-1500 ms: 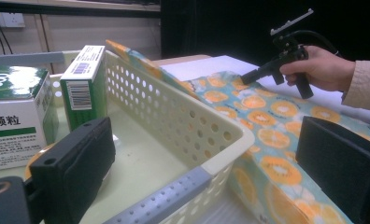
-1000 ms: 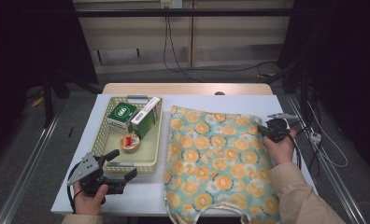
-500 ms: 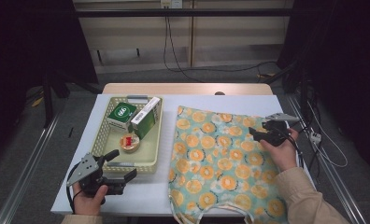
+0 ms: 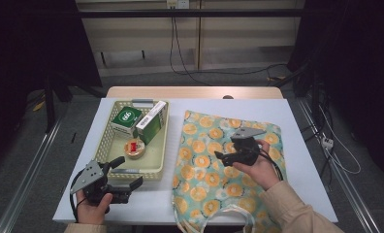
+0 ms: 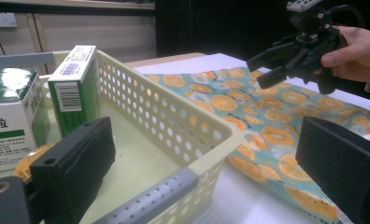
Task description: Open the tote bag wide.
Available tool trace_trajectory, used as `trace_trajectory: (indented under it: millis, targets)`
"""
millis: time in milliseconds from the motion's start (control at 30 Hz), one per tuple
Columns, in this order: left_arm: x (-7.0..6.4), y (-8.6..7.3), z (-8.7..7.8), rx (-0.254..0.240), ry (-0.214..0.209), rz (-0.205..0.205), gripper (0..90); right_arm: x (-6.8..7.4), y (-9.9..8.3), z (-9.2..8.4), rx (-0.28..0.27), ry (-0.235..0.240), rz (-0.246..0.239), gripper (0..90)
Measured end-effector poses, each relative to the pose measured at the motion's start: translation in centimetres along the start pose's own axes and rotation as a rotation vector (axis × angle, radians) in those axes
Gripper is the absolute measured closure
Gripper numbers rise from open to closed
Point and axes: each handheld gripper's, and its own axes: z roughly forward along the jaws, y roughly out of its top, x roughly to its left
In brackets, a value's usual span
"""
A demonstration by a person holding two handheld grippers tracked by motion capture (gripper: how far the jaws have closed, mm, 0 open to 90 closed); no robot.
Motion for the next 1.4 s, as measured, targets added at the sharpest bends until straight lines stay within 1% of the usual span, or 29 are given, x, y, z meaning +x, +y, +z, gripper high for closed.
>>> trace_trajectory:
  millis: [67,167,200,233,333,367,400,467,533,567,633,667,733,800,833,933,967,1033,1067,1133,1167,1233,1267,1300,1333,1367,1400]
  targets:
    - [0.0,0.0,0.0,0.001,-0.006,0.002,4.3,1.3,0.4,0.6,0.013,0.042,-0.024,16.6]
    - [0.0,-0.1,-0.1,0.0,-0.002,-0.004,4.2,1.4,0.4,0.7,0.02,0.054,-0.024,17.0]
    - [0.0,-0.1,-0.1,0.001,-0.001,0.0,4.2,1.4,0.4,0.7,0.02,0.054,-0.024,17.0]
    - [0.1,-0.1,-0.1,0.002,-0.002,-0.001,4.2,1.1,0.3,0.4,0.017,0.054,-0.015,16.7]
    - [0.1,-0.2,-0.1,0.002,-0.004,-0.007,4.2,0.9,0.1,-0.1,0.01,0.061,-0.004,16.7]
    - [0.1,-0.2,0.0,0.004,-0.004,-0.005,4.2,1.1,-0.2,-0.4,0.009,0.073,-0.011,16.6]
    - [0.1,-0.2,0.1,0.007,-0.005,-0.012,4.2,1.2,-0.3,-0.5,0.006,0.082,-0.013,16.6]
    - [0.0,-0.2,0.2,0.007,-0.008,-0.007,4.2,1.6,-0.6,-0.6,0.009,0.111,-0.013,16.7]
    - [-0.1,-0.2,0.2,0.006,-0.008,-0.007,4.2,1.9,-0.8,-0.5,0.013,0.119,-0.018,16.8]
    - [-0.1,-0.2,0.3,0.01,-0.008,-0.006,4.2,2.4,-1.1,-0.2,0.019,0.143,-0.03,17.3]
    - [-0.1,-0.2,0.4,0.012,-0.012,-0.005,4.2,2.8,-1.4,0.1,0.036,0.157,-0.036,17.3]
    - [-0.1,-0.2,0.4,0.013,-0.011,-0.007,4.2,2.8,-1.4,0.1,0.036,0.157,-0.036,17.3]
    - [-0.1,-0.3,0.3,0.016,-0.011,-0.006,4.2,3.3,-1.7,0.5,0.042,0.177,-0.038,17.2]
    - [0.0,-0.3,0.3,0.014,-0.007,-0.009,4.2,3.9,-1.7,0.8,0.048,0.192,-0.046,17.2]
    - [0.0,-0.3,0.3,0.013,-0.008,-0.013,4.2,4.8,-1.5,1.2,0.049,0.212,-0.055,16.9]
    - [0.0,-0.3,0.3,0.012,-0.008,-0.012,4.2,6.4,-1.2,2.0,0.051,0.251,-0.079,15.3]
    - [0.0,-0.3,0.3,0.013,-0.008,-0.011,4.2,6.4,-1.2,2.0,0.051,0.251,-0.079,15.3]
    - [0.0,-0.3,0.3,0.016,-0.009,-0.007,4.2,7.6,-1.1,2.6,0.048,0.29,-0.089,13.8]
    - [0.0,-0.3,0.3,0.017,-0.01,-0.009,4.2,8.8,-1.2,3.2,0.059,0.324,-0.104,12.1]
    - [0.1,-0.4,0.3,0.017,-0.011,-0.012,4.2,9.9,-1.3,3.8,0.072,0.347,-0.127,12.3]
    - [0.1,-0.4,0.3,0.017,-0.011,-0.012,4.2,10.3,-1.3,4.0,0.077,0.354,-0.132,12.0]
    - [0.1,-0.4,0.3,0.019,-0.01,-0.012,4.2,11.1,-1.2,4.5,0.073,0.358,-0.16,11.4]
    - [0.1,-0.4,0.3,0.019,-0.01,-0.012,4.2,11.4,-1.2,4.7,0.08,0.36,-0.173,11.2]
    - [0.1,-0.4,0.3,0.019,-0.01,-0.013,4.2,11.7,-1.3,5.0,0.093,0.352,-0.185,12.0]
    - [0.0,-0.4,0.3,0.019,-0.009,-0.008,4.2,11.7,-1.3,5.0,0.093,0.352,-0.185,12.0]
    - [0.1,-0.4,0.3,0.023,-0.011,-0.002,4.2,11.9,-1.7,5.6,0.12,0.324,-0.228,9.4]
    - [0.1,-0.4,0.3,0.023,-0.011,-0.005,4.2,12.0,-1.7,5.7,0.115,0.325,-0.232,10.1]
